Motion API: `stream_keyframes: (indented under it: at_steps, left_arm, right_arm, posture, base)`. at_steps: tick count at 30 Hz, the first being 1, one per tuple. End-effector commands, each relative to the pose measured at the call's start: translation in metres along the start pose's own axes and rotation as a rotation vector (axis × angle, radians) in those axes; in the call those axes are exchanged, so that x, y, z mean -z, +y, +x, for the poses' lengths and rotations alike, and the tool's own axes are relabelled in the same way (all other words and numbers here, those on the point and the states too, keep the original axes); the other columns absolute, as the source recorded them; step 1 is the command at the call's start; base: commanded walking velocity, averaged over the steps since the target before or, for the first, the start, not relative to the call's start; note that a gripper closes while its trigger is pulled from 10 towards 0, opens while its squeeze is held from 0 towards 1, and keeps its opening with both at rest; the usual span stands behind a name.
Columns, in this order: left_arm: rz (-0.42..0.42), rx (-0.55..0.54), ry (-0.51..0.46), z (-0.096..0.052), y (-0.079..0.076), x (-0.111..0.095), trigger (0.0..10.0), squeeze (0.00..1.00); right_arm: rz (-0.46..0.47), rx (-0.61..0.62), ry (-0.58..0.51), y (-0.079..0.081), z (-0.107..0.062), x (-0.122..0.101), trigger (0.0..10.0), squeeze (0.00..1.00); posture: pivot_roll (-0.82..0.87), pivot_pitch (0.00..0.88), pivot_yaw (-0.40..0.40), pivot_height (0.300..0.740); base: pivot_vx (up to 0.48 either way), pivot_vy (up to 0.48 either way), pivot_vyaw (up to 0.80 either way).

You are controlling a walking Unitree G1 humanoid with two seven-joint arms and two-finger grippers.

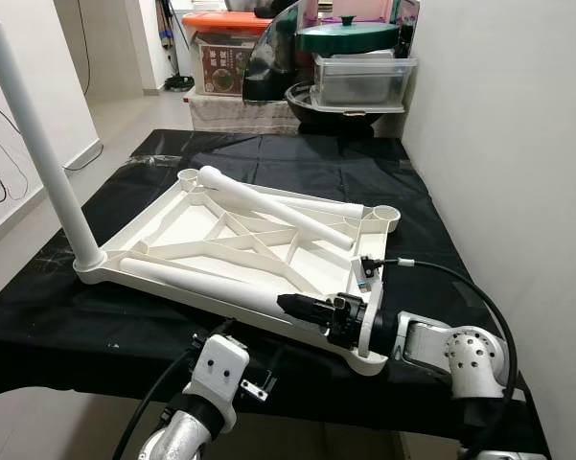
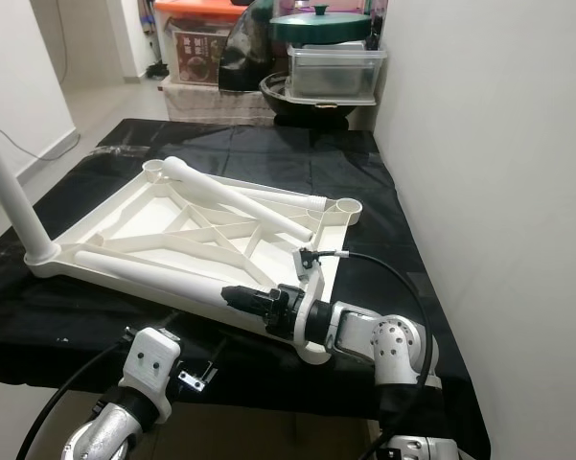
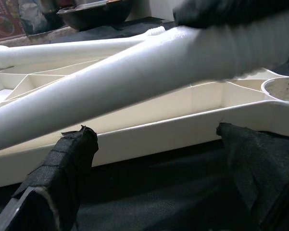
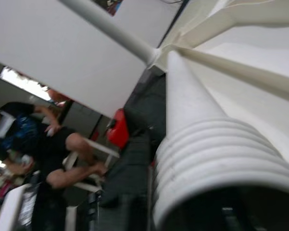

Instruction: Building children table

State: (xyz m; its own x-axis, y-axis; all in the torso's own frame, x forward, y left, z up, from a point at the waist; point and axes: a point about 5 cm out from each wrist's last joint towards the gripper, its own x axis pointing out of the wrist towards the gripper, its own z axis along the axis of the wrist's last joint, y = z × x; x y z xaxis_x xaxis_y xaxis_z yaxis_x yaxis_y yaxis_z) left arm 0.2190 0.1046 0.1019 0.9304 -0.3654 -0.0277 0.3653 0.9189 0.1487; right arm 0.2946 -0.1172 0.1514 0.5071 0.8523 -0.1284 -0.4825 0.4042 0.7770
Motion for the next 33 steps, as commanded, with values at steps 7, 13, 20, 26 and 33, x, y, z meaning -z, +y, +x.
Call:
stream_keyframes:
  at_steps: [7, 13, 20, 26, 33]
  left_arm:
    - [0.000, 0.009, 0.006, 0.002, -0.001, 0.002, 10.0, 0.00]
    - [-0.007, 0.006, 0.006, 0.003, 0.000, 0.002, 10.0, 0.00]
    - [-0.148, -0.088, -0.007, 0.006, 0.015, -0.003, 10.0, 0.00]
    - [-0.426, -0.183, -0.076, 0.010, 0.038, -0.015, 10.0, 0.00]
    - [-0.758, -0.195, -0.250, 0.011, 0.066, -0.040, 10.0, 1.00]
  right_arm:
    - [0.010, 0.006, -0.043, -0.004, -0.002, -0.005, 0.0, 0.00]
    - [0.019, -0.016, -0.088, -0.004, -0.008, -0.010, 0.0, 0.00]
    - [0.187, -0.130, -0.308, -0.015, -0.034, -0.024, 0.0, 0.00]
    - [0.184, -0.268, -0.381, -0.012, -0.056, -0.023, 0.0, 0.00]
    - [0.141, -0.398, -0.287, 0.004, -0.057, -0.003, 0.0, 0.00]
  posture:
    - [0.07, 0.000, -0.063, 0.740]
    - [0.07, 0.000, -0.060, 0.740]
    - [0.07, 0.000, -0.057, 0.740]
    - [0.07, 0.000, -0.053, 0.740]
    - [0.07, 0.000, -0.050, 0.740]
  base:
    - [0.000, 0.000, 0.00]
    - [0.000, 0.000, 0.00]
    - [0.000, 0.000, 0.00]
    - [0.000, 0.000, 0.00]
    - [0.000, 0.000, 0.00]
